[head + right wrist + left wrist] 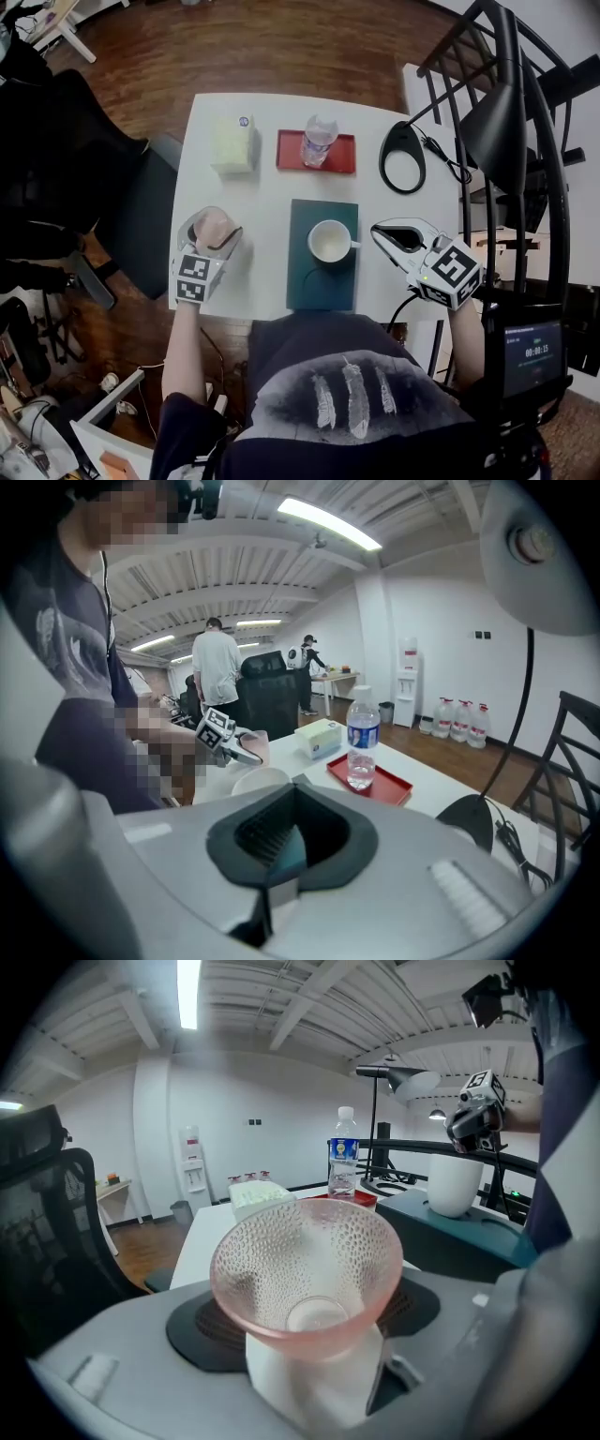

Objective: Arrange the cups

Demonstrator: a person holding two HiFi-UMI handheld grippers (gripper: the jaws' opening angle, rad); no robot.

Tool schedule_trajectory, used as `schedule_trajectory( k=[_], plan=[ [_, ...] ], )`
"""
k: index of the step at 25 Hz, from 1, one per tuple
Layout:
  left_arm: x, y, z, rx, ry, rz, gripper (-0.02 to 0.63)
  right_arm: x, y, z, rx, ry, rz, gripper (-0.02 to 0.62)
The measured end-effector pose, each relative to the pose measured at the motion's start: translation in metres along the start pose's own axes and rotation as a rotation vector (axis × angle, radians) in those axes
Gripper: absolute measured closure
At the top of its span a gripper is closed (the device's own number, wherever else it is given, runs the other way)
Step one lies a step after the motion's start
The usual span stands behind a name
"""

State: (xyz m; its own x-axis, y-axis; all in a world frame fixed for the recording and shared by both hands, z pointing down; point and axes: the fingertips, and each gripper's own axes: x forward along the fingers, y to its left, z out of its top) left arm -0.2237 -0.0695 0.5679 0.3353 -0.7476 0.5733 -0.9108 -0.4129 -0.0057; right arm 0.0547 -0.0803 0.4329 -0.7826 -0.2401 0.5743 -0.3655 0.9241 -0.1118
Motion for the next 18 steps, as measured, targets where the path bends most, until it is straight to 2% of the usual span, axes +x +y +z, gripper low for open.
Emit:
schedule_trajectory(
  k=[4,12,18],
  plan=[
    [-0.013,-0.004,0.018,0.017,-0.032,-0.008,0.218,-0.004,-0.002,0.003,0.001,-0.020,-0.008,0.592],
    [-0.054,-0.029,0.092,0.117,-0.166,-0.069,0.218,-0.021,0.011,0.012,-0.016,-0.061,-0.021,0.592],
    [-0.062,-0.054,0.121,0.205,-0.174,-0.128,0.218,-0.031,0.008,0.007,-0.003,-0.096,-0.039,0.592]
  ],
)
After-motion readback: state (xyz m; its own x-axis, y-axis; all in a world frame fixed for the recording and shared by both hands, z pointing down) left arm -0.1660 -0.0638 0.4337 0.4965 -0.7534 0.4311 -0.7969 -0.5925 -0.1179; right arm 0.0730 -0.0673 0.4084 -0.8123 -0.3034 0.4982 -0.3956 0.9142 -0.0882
